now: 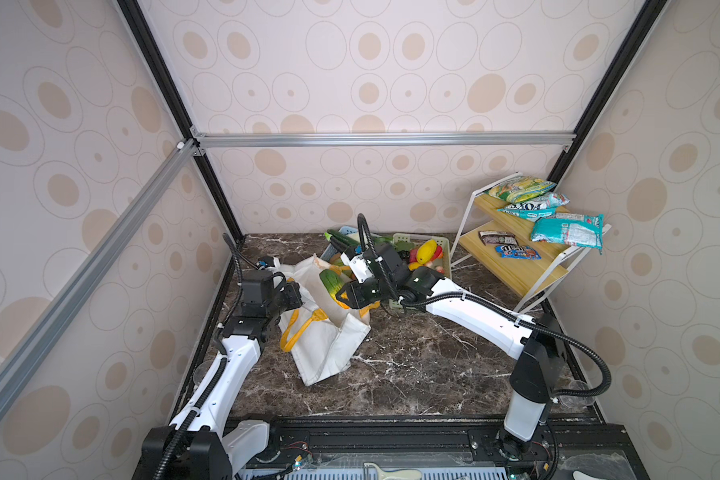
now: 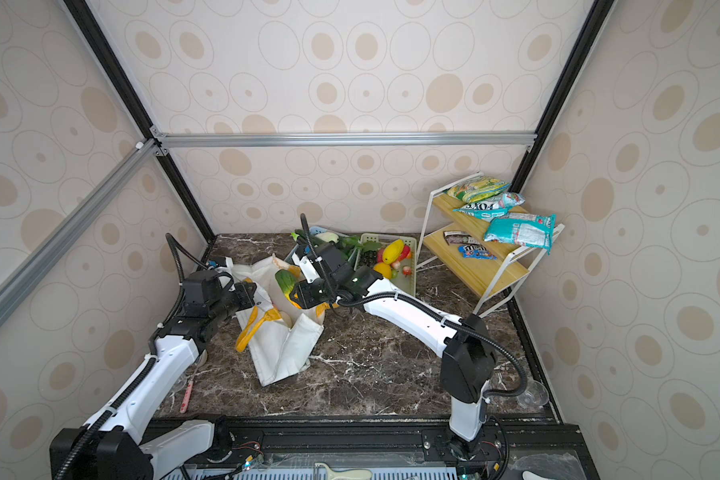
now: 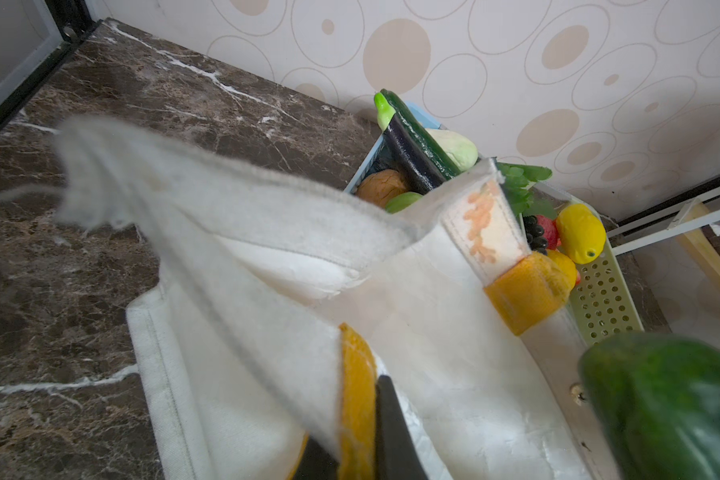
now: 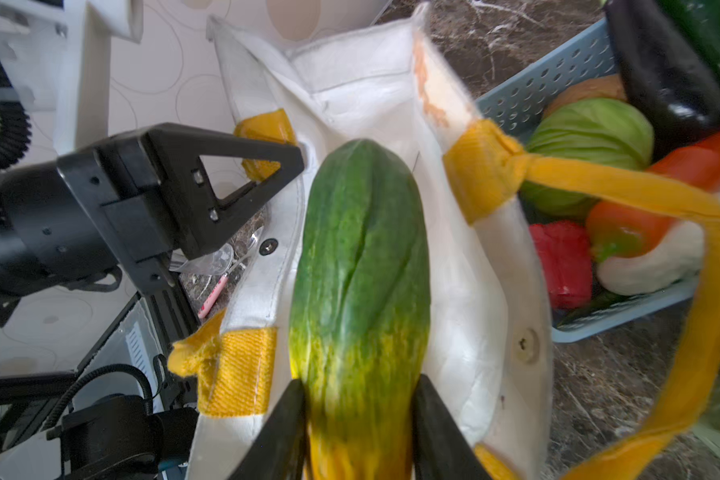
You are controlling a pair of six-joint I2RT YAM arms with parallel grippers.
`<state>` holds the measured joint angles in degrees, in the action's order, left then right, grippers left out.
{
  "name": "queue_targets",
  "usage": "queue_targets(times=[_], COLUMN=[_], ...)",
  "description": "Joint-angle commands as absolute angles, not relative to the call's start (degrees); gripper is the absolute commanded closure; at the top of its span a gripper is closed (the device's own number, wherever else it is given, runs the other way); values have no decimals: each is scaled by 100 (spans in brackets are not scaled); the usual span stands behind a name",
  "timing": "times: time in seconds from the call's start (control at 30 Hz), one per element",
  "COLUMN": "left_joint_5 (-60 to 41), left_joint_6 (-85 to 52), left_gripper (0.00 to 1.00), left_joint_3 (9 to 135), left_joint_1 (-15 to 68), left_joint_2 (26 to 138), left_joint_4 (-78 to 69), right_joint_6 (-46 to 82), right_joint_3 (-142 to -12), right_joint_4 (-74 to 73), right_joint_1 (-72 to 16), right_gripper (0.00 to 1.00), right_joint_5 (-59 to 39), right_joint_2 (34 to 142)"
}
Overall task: Place the food into the grocery bag and tie it
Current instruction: 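Lower the papaya into the bag and open the right gripper, then move the right gripper to the yellow bag handle farthest from the robot and grasp it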
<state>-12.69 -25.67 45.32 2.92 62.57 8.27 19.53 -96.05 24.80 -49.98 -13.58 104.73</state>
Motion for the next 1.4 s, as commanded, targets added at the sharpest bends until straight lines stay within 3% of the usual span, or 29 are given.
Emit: queue_targets(times=[0.0, 0.47, 0.73, 1.13, 1.37], left_joint_5=[-1318, -1320, -1304, -1292, -1307], left_joint_6=[-2558, -2558, -2540, -2498, -2503], left_gripper=[100, 100, 100, 100, 100], left_joint_3=[4599, 4621, 4600, 4624, 4589], left_joint_1=[246, 247, 250, 251, 247], left_joint_2=[6100, 6100, 6091, 6069, 6054], left_joint_4=[562, 569, 567, 609, 591], right_joint_6=[1711, 1652, 1660, 1813, 3616], right_joint_3=[-9848, -10082, -10358, -9823, -8465], right_joint_4=[2447, 2625, 2990, 3076, 2969], right_joint_1=[-5051, -5091, -5098, -4995, -3989], right_gripper=[61, 60, 47, 41, 41], right_joint_5=[-1428, -1397, -1365, -519, -279], right_joint_2=[10644, 11312, 11563, 10140, 9364])
